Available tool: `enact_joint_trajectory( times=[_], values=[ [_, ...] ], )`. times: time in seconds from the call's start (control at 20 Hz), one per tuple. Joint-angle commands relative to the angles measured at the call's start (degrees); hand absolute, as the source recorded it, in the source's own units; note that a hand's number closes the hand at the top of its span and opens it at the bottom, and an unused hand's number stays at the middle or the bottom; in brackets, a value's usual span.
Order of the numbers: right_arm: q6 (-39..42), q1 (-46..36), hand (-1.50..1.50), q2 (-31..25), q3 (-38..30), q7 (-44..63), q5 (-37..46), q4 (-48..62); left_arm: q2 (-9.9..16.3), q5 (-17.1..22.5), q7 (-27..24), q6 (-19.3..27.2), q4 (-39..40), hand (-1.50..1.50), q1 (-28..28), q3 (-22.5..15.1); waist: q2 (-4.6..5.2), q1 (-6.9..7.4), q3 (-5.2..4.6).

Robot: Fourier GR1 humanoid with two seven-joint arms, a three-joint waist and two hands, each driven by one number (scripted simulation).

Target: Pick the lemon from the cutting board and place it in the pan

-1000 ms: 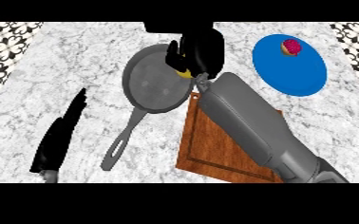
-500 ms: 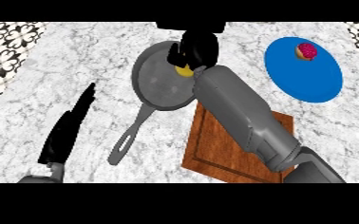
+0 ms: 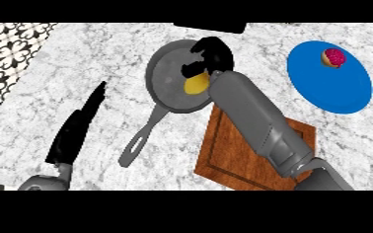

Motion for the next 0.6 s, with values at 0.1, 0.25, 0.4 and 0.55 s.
enact_joint_trajectory(
  times=[0.1, 0.25, 0.4, 0.55],
  values=[
    [-8.0, 1.2, -1.50, 0.0, -3.1, -10.3, -8.4, -1.5, -1.4, -1.2, 0.6, 0.9, 0.4, 0.00, -0.7, -1.2, -0.36, 0.30, 0.06],
    [-15.7, 2.0, -1.50, 0.0, -3.6, -14.7, -9.6, -1.2, -1.1, -1.4, 0.6, 0.5, 0.2, 0.00, -0.7, -1.2, -0.42, 0.51, 0.07],
    [-21.9, 0.1, -1.50, 0.0, -6.5, -16.9, -12.3, -1.7, -1.2, -1.4, 0.3, 0.7, 1.1, 0.00, 0.1, -1.0, -0.79, -0.56, 0.02],
    [-27.8, 0.3, -1.50, 0.0, -7.8, -20.0, -14.3, -0.5, -0.4, -0.5, 0.7, -0.3, 0.8, 0.00, -0.3, 0.0, -0.79, -0.82, 0.02]
  ],
)
